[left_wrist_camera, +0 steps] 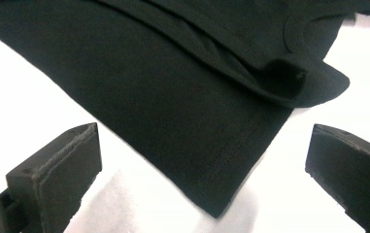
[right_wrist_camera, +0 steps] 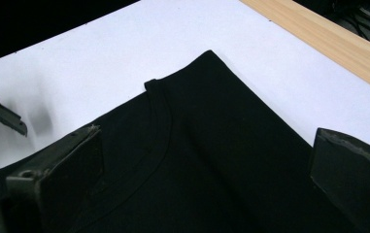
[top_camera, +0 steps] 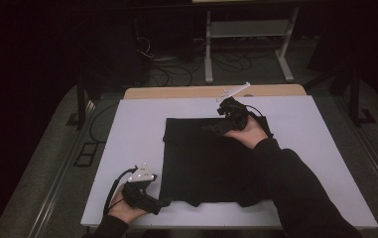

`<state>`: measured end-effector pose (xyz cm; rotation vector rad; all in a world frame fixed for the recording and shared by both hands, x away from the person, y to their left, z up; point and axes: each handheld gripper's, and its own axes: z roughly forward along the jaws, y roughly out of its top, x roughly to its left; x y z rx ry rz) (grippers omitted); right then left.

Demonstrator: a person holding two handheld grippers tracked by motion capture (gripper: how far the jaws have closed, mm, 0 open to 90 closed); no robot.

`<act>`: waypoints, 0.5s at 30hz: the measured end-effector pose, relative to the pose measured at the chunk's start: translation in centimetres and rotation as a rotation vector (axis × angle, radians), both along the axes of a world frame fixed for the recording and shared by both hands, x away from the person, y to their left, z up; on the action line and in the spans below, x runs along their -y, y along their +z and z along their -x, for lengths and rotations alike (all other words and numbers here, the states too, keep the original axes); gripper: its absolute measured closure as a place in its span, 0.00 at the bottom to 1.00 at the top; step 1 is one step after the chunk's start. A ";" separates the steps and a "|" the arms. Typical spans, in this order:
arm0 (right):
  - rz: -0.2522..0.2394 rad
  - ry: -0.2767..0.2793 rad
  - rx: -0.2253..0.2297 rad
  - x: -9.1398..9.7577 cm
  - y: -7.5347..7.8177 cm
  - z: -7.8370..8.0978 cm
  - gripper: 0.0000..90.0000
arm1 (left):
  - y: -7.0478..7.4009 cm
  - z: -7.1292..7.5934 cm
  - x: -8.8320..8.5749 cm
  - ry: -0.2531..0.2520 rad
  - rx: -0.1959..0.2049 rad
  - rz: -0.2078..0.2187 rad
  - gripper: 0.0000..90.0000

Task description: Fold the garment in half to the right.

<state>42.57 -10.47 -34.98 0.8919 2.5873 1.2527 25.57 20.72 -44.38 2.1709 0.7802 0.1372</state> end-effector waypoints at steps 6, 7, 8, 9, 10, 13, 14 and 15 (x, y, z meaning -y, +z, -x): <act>-0.002 0.005 -0.009 -1.1 -0.3 -0.8 0.00 | -0.3 0.0 0.3 -0.007 -0.008 -0.012 0.00; 0.003 0.011 -0.007 -1.3 -0.4 -0.9 0.00 | -0.3 0.0 0.3 -0.002 -0.013 -0.010 0.00; 0.003 0.008 -0.010 -1.5 -0.4 -1.0 0.00 | -0.4 0.0 0.4 0.000 -0.015 -0.010 0.00; 0.005 0.011 -0.013 -1.7 -0.5 -1.1 0.00 | -0.4 0.0 0.4 -0.006 -0.018 -0.016 0.00; 0.005 0.012 -0.015 -1.8 -0.6 -1.2 0.00 | -0.4 -0.1 0.3 -0.019 -0.015 -0.029 0.00; 0.012 0.015 -0.020 -2.4 -0.8 -1.6 0.00 | -0.6 0.0 0.6 -0.013 -0.025 -0.029 0.00; 0.012 0.018 -0.020 -2.6 -0.9 -1.8 0.00 | -0.6 -0.1 0.5 -0.033 -0.022 -0.049 0.00; 0.013 0.024 -0.022 -2.7 -1.0 -1.9 0.00 | -0.7 -0.2 0.6 -0.036 -0.023 -0.053 0.00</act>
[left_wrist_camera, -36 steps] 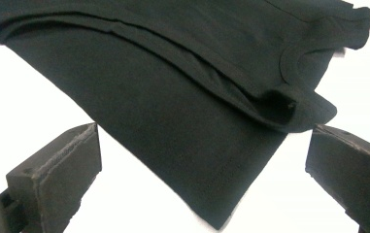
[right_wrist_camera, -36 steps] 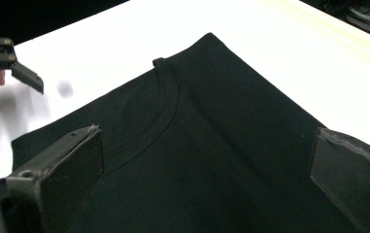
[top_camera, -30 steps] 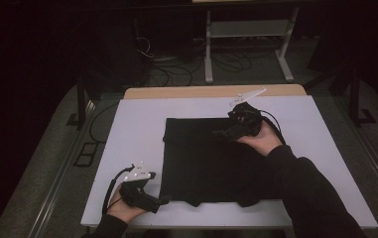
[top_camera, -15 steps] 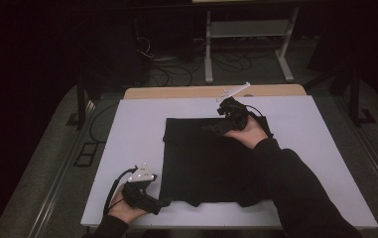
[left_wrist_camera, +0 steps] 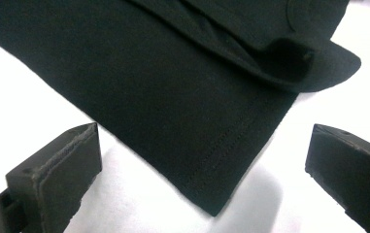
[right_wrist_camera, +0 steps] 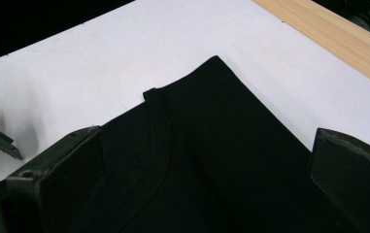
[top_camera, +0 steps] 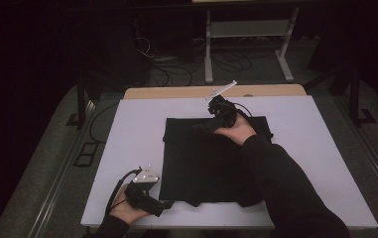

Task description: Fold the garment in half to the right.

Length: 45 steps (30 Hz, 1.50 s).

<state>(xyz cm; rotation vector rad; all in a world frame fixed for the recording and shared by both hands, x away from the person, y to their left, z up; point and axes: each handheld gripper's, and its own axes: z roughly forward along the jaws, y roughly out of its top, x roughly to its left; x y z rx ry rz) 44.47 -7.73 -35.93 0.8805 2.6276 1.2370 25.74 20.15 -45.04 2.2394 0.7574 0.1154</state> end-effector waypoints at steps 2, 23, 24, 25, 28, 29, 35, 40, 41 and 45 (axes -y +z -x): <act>-0.002 -0.003 -0.005 -0.4 -0.2 -0.2 0.00 | -0.1 0.1 0.2 0.021 0.001 0.017 0.00; 0.007 0.011 -0.027 -5.0 -0.9 -3.0 0.00 | 0.2 0.4 0.8 0.021 0.090 -0.085 0.21; 0.006 0.006 -0.032 -5.2 -0.9 -3.0 0.00 | 0.2 0.4 0.8 0.024 0.091 -0.083 0.22; 0.008 0.009 -0.028 -5.4 -0.9 -3.1 0.00 | 0.2 0.4 0.9 0.024 0.094 -0.085 0.23; 0.002 0.008 -0.029 -5.8 -0.9 -3.3 0.00 | 0.2 0.5 0.9 0.023 0.106 -0.091 0.26; 0.001 0.008 -0.026 -5.9 -0.9 -3.4 0.00 | 0.2 0.5 0.9 0.024 0.105 -0.086 0.28; 0.011 0.006 -0.031 -6.3 -1.3 -3.8 0.00 | 0.3 0.4 0.8 0.023 0.097 -0.068 0.38; 0.016 0.001 -0.037 -6.5 -1.5 -4.2 0.00 | 0.3 0.2 0.8 0.024 0.099 -0.059 0.45; 0.016 -0.005 -0.040 -6.6 -1.6 -4.3 0.00 | 0.3 0.2 0.8 0.027 0.098 -0.057 0.47; 0.020 -0.009 -0.046 -7.0 -1.8 -4.7 0.00 | 0.4 0.2 0.7 0.026 0.097 -0.059 0.50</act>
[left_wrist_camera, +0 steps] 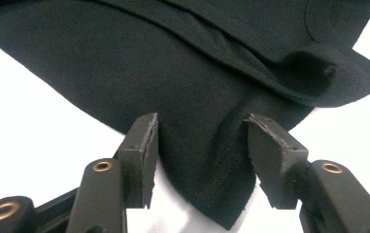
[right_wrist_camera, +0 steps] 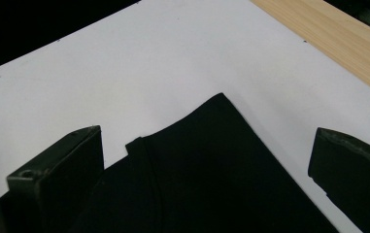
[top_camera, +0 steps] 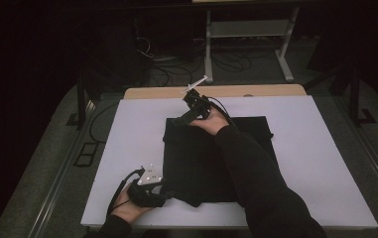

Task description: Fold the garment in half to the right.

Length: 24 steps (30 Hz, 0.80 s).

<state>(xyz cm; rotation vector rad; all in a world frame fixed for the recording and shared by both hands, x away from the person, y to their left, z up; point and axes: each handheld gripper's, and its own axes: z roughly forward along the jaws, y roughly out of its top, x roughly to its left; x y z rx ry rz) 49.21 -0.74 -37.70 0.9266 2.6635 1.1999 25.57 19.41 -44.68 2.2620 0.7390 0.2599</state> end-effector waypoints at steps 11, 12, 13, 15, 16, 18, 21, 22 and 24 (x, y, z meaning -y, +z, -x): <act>0.019 -0.008 -0.021 -1.7 -1.7 -1.7 0.00 | 0.1 -0.3 0.1 -0.014 -0.010 0.013 0.67; 0.021 -0.007 -0.023 -1.9 -1.9 -1.8 0.00 | 0.1 -0.4 0.1 -0.014 -0.011 0.015 0.68; 0.020 -0.013 -0.030 -2.1 -2.1 -1.9 0.00 | 0.1 -0.4 0.1 -0.014 -0.014 0.015 0.69; 0.035 0.009 -0.015 -2.4 -2.6 -2.3 0.00 | 0.1 -0.5 0.2 -0.008 -0.018 0.027 0.71; 0.032 0.003 -0.023 -2.6 -2.9 -2.4 0.00 | 0.1 -0.5 0.2 -0.009 -0.019 0.029 0.72; 0.036 0.004 -0.023 -2.9 -3.4 -2.7 0.00 | 0.1 -0.6 0.1 -0.019 -0.019 0.020 0.74; 0.029 -0.002 -0.034 -3.4 -4.4 -3.0 0.03 | 0.1 -0.6 0.2 -0.021 -0.018 0.022 0.75; 0.033 -0.005 -0.033 -3.5 -4.5 -3.1 0.03 | 0.1 -0.6 0.2 -0.022 -0.017 0.020 0.76; 0.041 -0.008 -0.030 -3.8 -5.0 -3.2 0.05 | 0.1 -0.6 0.2 -0.026 -0.017 0.020 0.77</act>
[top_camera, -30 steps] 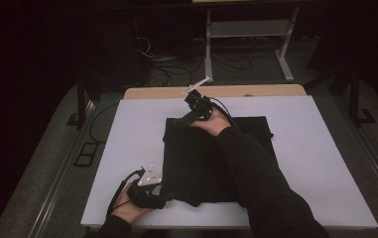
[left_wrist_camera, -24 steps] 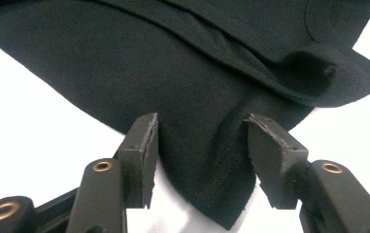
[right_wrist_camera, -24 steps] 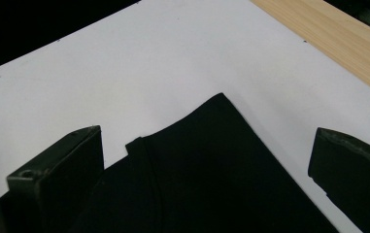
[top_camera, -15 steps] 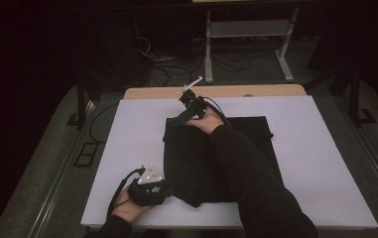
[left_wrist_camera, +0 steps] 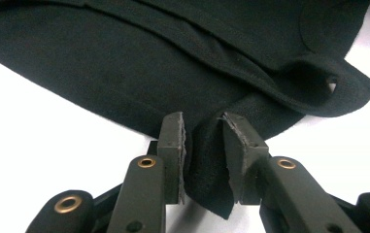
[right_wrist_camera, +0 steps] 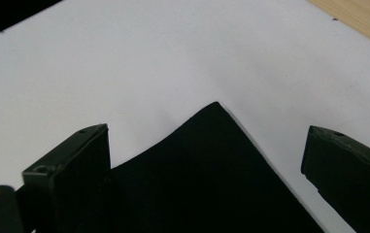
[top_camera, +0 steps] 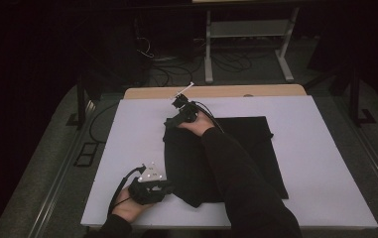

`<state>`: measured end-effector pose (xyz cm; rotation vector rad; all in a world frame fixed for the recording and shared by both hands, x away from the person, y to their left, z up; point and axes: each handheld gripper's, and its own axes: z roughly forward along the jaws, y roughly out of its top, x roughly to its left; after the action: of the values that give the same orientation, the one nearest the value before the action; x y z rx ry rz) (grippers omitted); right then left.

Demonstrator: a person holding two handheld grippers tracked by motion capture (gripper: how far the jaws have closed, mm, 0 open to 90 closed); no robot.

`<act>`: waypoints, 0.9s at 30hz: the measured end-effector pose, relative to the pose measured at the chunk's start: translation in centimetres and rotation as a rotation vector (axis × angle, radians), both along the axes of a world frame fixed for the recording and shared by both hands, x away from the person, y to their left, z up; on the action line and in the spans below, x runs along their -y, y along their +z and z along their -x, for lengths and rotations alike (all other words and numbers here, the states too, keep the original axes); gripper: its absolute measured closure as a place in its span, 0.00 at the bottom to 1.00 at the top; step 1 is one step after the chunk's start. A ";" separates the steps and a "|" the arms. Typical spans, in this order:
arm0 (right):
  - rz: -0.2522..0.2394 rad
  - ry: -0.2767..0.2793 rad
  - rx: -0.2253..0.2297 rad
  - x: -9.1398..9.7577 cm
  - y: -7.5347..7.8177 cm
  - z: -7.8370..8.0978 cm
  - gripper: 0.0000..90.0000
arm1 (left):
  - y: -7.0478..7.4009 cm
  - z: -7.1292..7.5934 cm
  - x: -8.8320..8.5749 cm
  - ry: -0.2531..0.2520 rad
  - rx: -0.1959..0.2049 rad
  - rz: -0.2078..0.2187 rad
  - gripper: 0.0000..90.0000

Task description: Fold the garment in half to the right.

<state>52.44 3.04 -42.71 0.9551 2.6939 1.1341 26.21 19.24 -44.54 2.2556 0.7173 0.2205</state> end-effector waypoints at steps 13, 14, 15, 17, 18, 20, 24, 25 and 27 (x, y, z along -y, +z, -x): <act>0.010 -0.001 -0.013 -1.4 -2.1 -1.0 0.20 | 0.2 0.0 0.3 0.011 0.004 0.039 0.84; 0.010 -0.008 -0.001 -1.5 -2.2 -0.9 0.22 | 0.2 -0.1 0.2 0.012 0.004 0.043 0.85; 0.011 -0.013 0.009 -1.6 -2.2 -0.9 0.25 | 0.3 -0.1 0.2 0.005 0.006 0.034 0.86; 0.008 -0.021 0.014 -1.6 -2.1 -0.9 0.34 | 0.3 -0.1 0.2 0.005 0.007 0.035 0.86; 0.008 -0.023 0.020 -1.6 -2.1 -0.9 0.37 | 0.4 -0.1 0.3 0.009 0.008 0.045 0.87; 0.017 -0.039 0.037 -1.8 -2.1 -0.8 0.45 | 0.5 -0.2 0.3 0.004 0.011 0.047 0.87; 0.020 -0.044 0.046 -1.8 -2.1 -0.7 0.59 | 0.5 -0.1 0.5 0.012 0.009 0.061 0.88; 0.021 -0.047 0.047 -1.8 -2.1 -0.6 0.62 | 0.5 -0.2 0.4 0.005 0.011 0.057 0.88; 0.021 -0.040 0.041 -1.7 -2.0 -0.6 0.68 | 0.6 -0.2 0.5 0.006 0.012 0.063 0.88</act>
<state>53.05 4.78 -44.71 0.9665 2.6370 1.1030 26.44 18.77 -43.96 2.1909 0.7151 0.2111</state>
